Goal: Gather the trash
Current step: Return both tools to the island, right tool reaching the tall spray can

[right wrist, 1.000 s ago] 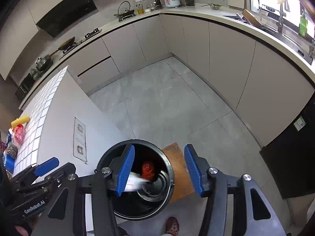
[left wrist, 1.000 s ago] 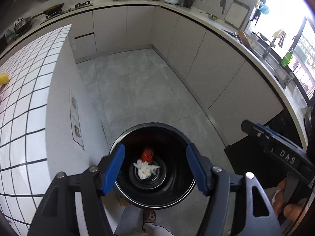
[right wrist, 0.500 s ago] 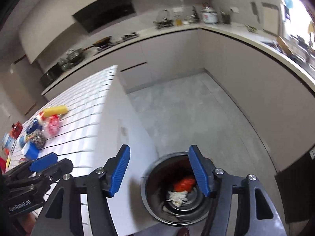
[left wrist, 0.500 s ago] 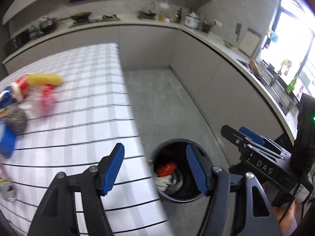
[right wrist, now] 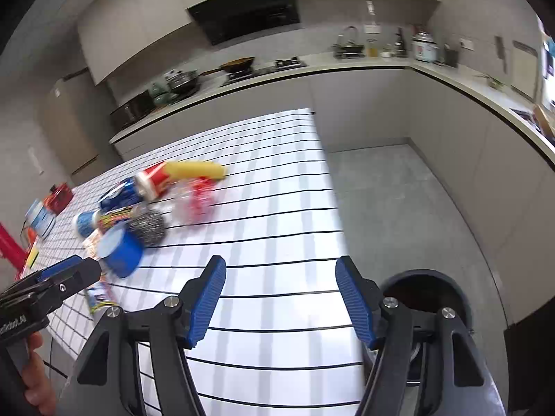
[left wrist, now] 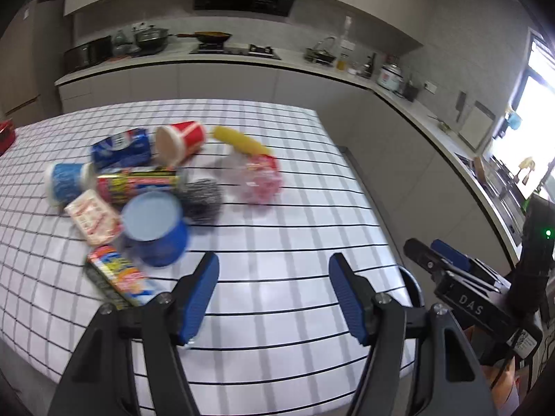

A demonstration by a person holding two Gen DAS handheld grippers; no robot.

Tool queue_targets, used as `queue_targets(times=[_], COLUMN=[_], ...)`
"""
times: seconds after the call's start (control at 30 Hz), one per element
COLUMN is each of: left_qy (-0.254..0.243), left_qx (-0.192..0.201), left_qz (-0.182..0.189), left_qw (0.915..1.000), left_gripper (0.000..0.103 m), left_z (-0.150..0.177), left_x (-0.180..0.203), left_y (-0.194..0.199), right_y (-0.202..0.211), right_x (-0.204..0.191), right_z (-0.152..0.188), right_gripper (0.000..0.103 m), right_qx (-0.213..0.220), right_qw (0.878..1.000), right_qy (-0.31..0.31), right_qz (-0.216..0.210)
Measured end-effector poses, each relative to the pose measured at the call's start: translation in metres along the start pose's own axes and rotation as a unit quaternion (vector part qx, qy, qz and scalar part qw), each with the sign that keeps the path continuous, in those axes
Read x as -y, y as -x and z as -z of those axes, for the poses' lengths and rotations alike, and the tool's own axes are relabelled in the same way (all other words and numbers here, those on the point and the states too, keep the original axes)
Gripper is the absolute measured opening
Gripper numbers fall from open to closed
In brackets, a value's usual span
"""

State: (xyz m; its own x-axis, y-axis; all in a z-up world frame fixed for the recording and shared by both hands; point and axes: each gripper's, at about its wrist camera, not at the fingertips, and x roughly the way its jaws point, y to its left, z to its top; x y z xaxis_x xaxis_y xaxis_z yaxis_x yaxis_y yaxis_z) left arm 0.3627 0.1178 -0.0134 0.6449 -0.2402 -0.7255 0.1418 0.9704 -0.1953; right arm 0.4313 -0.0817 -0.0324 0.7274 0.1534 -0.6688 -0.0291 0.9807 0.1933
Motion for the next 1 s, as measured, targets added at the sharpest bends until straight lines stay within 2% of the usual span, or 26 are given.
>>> queue_targets(times=[0.23, 0.37, 0.53, 0.7, 0.8, 1.0], left_qy=[0.037, 0.055, 0.086, 0.126, 0.119, 0.126], left_qx=[0.007, 0.012, 0.004, 0.007, 0.005, -0.003], left_qz=[-0.065, -0.112, -0.145, -0.163, -0.171, -0.178], left_qw=[0.9972, 0.9921, 0.9856, 0.9786, 0.9780, 0.9760], left_gripper=[0.067, 0.067, 0.067, 0.067, 0.067, 0.067], left_z=[0.004, 0.011, 0.020, 0.027, 0.028, 0.037], left_x=[-0.100, -0.142, -0.179, -0.192, -0.189, -0.180], left_y=[0.015, 0.022, 0.023, 0.030, 0.029, 0.029], right_y=[-0.030, -0.049, -0.068, -0.091, -0.103, -0.126], right_x=[-0.096, -0.140, -0.186, -0.223, -0.239, -0.246], right_z=[0.011, 0.021, 0.028, 0.039, 0.047, 0.060], right_gripper=[0.068, 0.068, 0.068, 0.068, 0.068, 0.068], right_qx=[-0.014, -0.033, -0.065, -0.107, -0.128, -0.153], right_qw=[0.998, 0.994, 0.983, 0.963, 0.952, 0.944], right_qy=[0.031, 0.048, 0.097, 0.163, 0.190, 0.205], right_qz=[-0.055, -0.093, -0.142, -0.188, -0.205, -0.208])
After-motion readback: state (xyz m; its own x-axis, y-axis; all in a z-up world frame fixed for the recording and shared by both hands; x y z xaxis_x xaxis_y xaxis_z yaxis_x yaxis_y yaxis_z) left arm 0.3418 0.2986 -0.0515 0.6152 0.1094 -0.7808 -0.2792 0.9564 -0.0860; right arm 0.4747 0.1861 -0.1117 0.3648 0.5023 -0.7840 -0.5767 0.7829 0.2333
